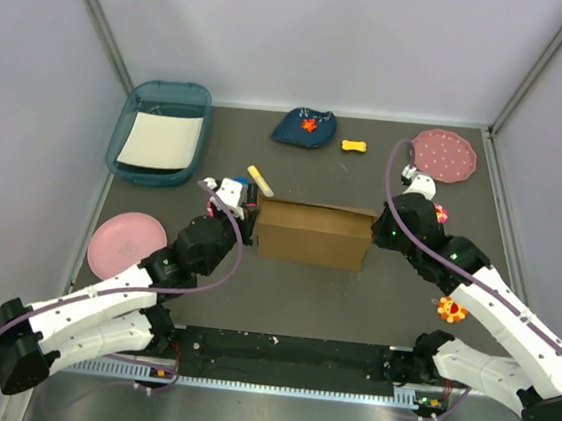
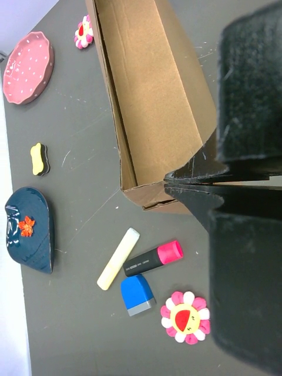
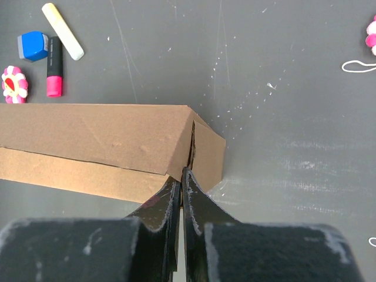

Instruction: Fold the paper box

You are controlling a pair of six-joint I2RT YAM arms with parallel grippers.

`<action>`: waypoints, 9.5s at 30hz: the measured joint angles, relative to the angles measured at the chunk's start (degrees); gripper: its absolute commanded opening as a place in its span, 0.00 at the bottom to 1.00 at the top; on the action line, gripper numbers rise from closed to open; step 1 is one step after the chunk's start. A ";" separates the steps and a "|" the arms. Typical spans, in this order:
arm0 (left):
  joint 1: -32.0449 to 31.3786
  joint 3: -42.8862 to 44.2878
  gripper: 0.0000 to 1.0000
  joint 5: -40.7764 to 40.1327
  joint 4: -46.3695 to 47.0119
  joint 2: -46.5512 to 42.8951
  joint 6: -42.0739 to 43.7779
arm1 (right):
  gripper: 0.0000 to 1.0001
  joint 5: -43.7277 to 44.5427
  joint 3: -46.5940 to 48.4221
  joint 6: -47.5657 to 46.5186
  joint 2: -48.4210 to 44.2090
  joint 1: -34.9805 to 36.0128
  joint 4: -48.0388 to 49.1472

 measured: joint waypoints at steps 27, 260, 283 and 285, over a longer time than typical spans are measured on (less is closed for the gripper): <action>-0.31 -1.77 0.00 -7.04 -0.22 -1.70 -2.36 | 0.00 -0.46 -0.79 0.07 -0.44 0.02 0.42; 0.35 7.58 0.50 -0.24 -13.94 -1.84 1.33 | 0.00 -10.25 -15.69 8.02 -10.03 -6.05 21.66; 9.09 6.12 0.12 7.98 0.26 2.75 -4.57 | 0.00 -10.10 -15.26 7.54 -10.54 -6.05 20.33; 9.75 5.33 0.11 10.32 1.73 1.84 -5.22 | 0.00 -10.10 -15.26 7.54 -10.54 -6.05 20.31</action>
